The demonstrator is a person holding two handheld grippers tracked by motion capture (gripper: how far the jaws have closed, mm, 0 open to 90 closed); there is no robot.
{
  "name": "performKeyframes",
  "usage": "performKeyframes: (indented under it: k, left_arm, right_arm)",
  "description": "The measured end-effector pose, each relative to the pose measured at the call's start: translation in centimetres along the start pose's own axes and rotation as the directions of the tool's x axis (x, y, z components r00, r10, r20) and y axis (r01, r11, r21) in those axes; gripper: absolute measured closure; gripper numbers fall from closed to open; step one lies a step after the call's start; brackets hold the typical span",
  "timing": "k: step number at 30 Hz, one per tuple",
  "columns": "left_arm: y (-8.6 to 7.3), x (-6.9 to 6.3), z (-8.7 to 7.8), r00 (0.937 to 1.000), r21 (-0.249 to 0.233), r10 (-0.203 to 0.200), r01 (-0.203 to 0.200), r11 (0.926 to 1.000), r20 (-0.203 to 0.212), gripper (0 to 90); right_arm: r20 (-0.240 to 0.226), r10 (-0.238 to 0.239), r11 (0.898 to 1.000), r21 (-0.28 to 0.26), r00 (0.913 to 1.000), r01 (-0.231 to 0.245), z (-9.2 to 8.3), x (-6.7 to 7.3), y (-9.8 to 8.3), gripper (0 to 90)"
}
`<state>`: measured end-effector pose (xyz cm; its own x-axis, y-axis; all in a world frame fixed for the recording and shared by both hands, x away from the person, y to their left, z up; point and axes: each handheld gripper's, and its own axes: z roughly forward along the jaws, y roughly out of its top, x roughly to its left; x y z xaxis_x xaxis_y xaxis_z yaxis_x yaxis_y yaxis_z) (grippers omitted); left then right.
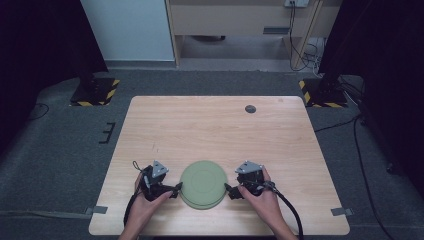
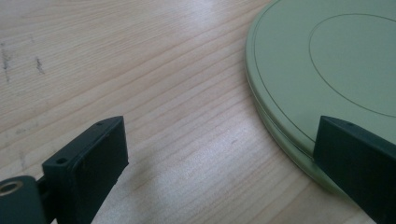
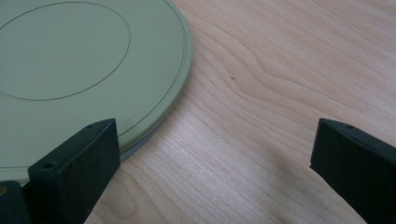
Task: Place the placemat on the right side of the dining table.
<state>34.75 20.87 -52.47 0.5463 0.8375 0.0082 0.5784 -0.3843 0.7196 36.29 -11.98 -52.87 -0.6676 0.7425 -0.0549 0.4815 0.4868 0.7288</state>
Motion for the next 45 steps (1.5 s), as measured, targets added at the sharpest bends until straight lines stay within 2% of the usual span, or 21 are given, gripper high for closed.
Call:
performKeyframes:
  k: [4, 7, 9, 20, 24, 29, 39, 43, 45]
  left_arm:
    - [-0.1, 0.1, -0.1, 0.9999, -0.002, -0.006, 0.006, 1.0, 0.012, 4.1]
    - [-0.2, -0.1, -0.2, 0.9997, 0.001, 0.005, -0.005, 1.0, 0.023, 4.1]
    - [-0.2, -0.1, -0.2, 0.9997, 0.002, 0.007, -0.007, 1.0, 0.022, 4.2]
    - [0.3, 0.0, 0.4, 0.9996, -0.011, -0.007, 0.006, 0.9999, -0.029, 3.0]
    - [0.4, 0.0, 0.6, 0.9994, -0.01, -0.016, 0.016, 0.9998, -0.03, 3.0]
    - [0.2, -0.1, 0.4, 0.9999, -0.008, -0.011, 0.011, 0.9999, -0.013, 4.1]
    - [0.6, -0.1, 0.8, 0.9989, -0.019, -0.018, 0.017, 0.9997, -0.044, 2.4]
    - [0.3, -0.1, 0.6, 0.9995, -0.01, -0.023, 0.023, 0.9997, -0.023, 4.0]
    - [0.2, -0.2, 0.6, 0.9997, -0.006, -0.016, 0.015, 0.9999, -0.021, 3.9]
  right_arm:
    - [-0.007, 0.01, 1.0, 0.002, 0.9999, -0.01, -0.2, 0.1, 0.0, 6.4]
    - [-0.037, 0.018, 1.0, -0.001, 0.9991, -0.018, -0.5, 0.5, 0.0, 6.3]
    - [-0.037, 0.012, 1.0, 0.001, 0.9992, -0.012, -0.5, 0.6, 0.0, 6.3]
    - [0.021, 0.001, 1.0, -0.009, 0.9998, -0.001, 0.1, 0.3, 0.4, 0.7]
    - [0.047, 0.006, 1.0, -0.016, 0.9989, -0.005, 0.1, 0.2, 0.5, 1.7]
    - [0.028, 0.008, 1.0, -0.004, 0.9996, -0.008, -0.1, 0.5, 0.3, 5.7]
    - [0.065, 0.004, 1.0, -0.02, 0.9979, -0.003, 0.3, 0.2, 0.6, 2.2]
    - [0.056, 0.023, 1.0, -0.019, 0.9981, -0.022, 0.2, 0.2, 0.5, 5.3]
    - [0.048, 0.008, 1.0, -0.013, 0.9988, -0.007, 0.0, 0.5, 0.4, 6.0]
